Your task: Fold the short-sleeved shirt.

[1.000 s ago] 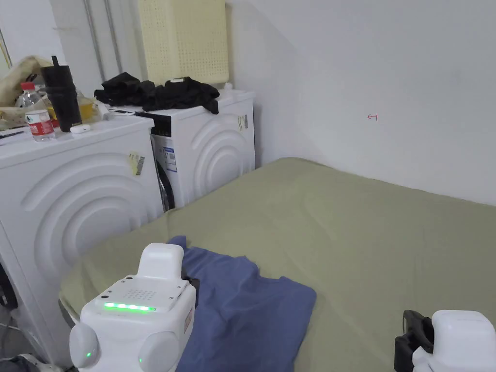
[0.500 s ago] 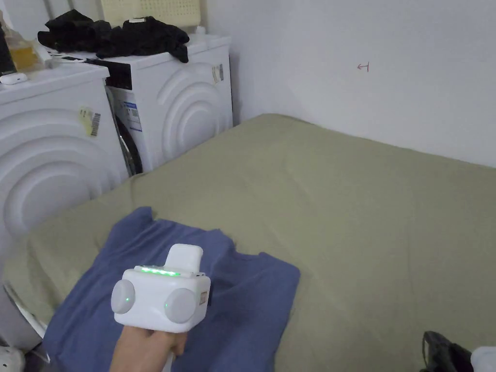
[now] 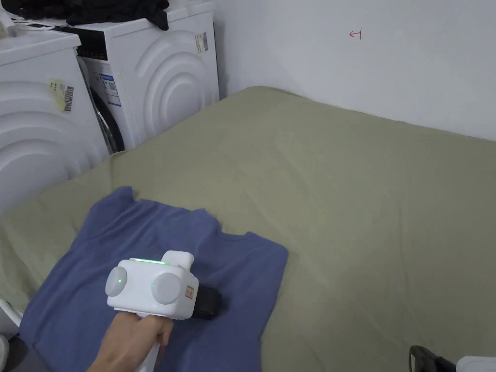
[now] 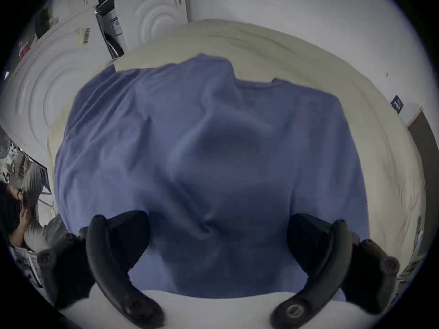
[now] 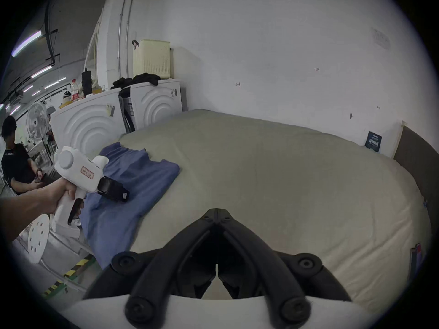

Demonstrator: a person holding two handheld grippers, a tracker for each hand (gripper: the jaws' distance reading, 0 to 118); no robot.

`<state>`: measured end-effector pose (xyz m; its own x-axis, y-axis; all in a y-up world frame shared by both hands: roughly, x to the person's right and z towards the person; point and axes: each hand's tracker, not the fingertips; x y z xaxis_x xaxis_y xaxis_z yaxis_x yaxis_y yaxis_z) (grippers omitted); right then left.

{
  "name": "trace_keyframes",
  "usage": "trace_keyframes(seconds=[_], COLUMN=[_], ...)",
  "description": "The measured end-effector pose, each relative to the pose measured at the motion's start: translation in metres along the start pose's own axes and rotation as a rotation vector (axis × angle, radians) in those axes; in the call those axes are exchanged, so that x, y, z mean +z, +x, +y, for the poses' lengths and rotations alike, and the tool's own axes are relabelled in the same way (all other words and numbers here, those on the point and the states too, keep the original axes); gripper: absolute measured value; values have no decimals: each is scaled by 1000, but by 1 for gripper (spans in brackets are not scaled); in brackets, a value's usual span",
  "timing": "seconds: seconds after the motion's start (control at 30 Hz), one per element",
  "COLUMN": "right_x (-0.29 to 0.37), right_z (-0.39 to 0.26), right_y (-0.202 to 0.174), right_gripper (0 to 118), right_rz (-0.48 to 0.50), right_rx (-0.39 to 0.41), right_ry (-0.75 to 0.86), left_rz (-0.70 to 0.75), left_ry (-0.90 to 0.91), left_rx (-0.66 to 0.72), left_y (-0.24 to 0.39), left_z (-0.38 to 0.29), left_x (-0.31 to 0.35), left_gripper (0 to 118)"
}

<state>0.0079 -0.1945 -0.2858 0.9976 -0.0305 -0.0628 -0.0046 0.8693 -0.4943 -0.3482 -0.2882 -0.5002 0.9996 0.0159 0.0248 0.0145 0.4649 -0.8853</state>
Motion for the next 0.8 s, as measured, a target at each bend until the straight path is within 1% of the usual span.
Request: trace_keyframes(seconds=[0.1,0.13,0.2,0.23,0.27,0.33,0.4,0.53,0.6,0.8], right_x=[10,15,28,35,43,59,72,108,125,177], right_z=[3,5,8,10,11,11,10,3,-2,-20], right_y=[10,14,22,27,33,46,60,91,107,158], right_gripper=[2,2,2,2,2,2,2,2,2,2], right_rz=[-4,-3,-14,-26,-43,-74,-101,-174,-216,-361], right_rx=[-22,-31,-34,-30,-23,-26,-34,-61,-75,-144], right_ry=[2,3,21,30,45,66,77,101,111,134], left_rz=[1,65,30,26,47,23,0,-74,-130,-340], left_ry=[51,77,88,94,152,202,195,263,303,366], left_rx=[-14,-26,-1,9,0,-43,-67,-169,-222,-437], left_y=[4,4,-1,0,2,15,33,100,145,314], left_z=[0,-1,-2,-2,-2,1,6,23,31,42], left_x=[21,28,43,52,60,82,97,129,145,187], left_gripper=[114,106,59,26,0,0,0,0,0,0])
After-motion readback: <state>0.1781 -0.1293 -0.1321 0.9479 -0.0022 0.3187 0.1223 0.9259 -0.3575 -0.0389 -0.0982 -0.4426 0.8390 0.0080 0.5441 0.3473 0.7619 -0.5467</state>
